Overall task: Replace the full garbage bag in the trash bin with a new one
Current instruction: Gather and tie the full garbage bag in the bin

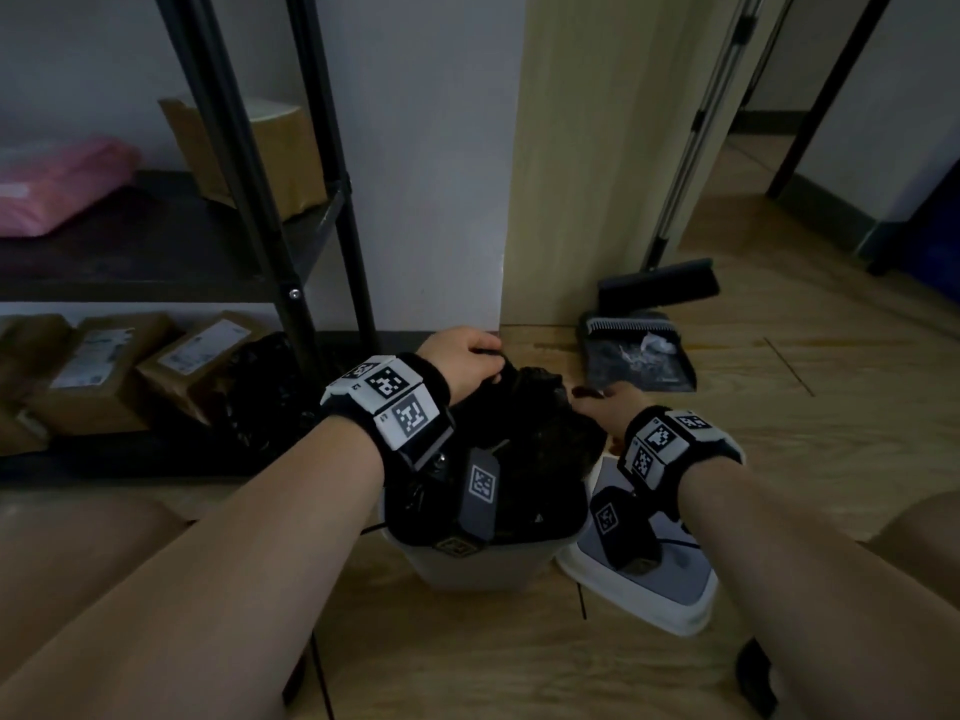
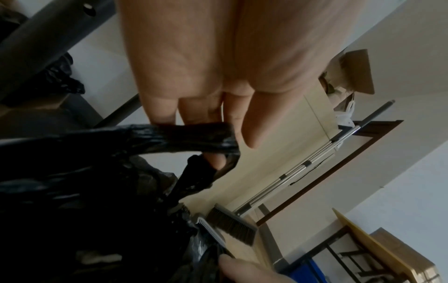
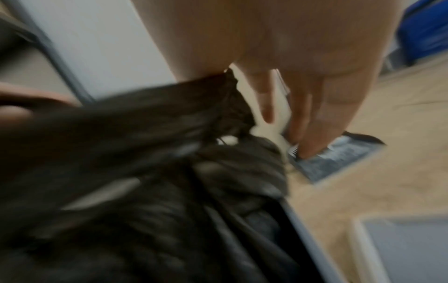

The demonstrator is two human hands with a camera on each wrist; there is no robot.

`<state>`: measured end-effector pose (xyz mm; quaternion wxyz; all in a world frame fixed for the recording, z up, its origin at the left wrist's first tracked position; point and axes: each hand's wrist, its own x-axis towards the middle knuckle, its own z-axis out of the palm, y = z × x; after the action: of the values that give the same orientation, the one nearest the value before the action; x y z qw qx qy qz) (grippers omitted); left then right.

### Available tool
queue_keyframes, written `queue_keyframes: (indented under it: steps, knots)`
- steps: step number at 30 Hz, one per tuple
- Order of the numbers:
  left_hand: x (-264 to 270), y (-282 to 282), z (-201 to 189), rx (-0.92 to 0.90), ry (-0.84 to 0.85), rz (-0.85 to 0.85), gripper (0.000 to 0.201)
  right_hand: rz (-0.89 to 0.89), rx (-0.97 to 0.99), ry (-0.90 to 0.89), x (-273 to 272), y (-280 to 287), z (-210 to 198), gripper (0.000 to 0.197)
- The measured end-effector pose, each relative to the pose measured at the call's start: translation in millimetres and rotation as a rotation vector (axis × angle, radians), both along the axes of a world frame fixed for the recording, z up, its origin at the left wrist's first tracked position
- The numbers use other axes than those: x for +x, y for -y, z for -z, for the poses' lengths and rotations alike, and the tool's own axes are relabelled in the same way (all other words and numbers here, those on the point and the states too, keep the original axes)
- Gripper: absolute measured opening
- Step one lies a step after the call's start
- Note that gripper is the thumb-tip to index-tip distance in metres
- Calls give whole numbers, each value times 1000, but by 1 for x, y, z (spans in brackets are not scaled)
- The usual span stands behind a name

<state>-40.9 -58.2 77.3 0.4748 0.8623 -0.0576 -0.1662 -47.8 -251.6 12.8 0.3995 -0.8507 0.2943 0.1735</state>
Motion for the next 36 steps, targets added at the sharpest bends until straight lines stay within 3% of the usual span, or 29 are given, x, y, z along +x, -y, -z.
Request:
queue_keyframes:
  steps: [3, 9, 12, 19, 22, 26, 31, 34, 36]
  knots:
    - [5, 5, 14, 101, 1, 35, 43, -2, 125, 5, 7, 3, 14, 66]
    - [13, 15, 33, 120, -91, 29, 44, -2, 144, -54, 29, -3, 31, 42]
    - [17, 17, 36, 144, -83, 26, 44, -24, 151, -72, 41, -1, 32, 47]
    - [20, 12, 35, 165, -3, -18, 40, -27, 194, 320, 49, -8, 3, 57]
    - [22, 7, 34, 40, 24, -88, 39, -68, 185, 424, 40, -20, -10, 49]
    - [15, 4, 23, -132, 61, -145, 39, -107, 85, 470, 18, -34, -25, 38]
    - [-5, 2, 0, -125, 208, -110, 36, -317, -295, 155, -16, -39, -39, 69]
    - [-17, -1, -14, -118, 293, -84, 35, -445, -463, 36, -30, -38, -50, 47]
    - [-23, -3, -24, -116, 350, -83, 34, -452, -503, 129, -37, -37, -61, 22]
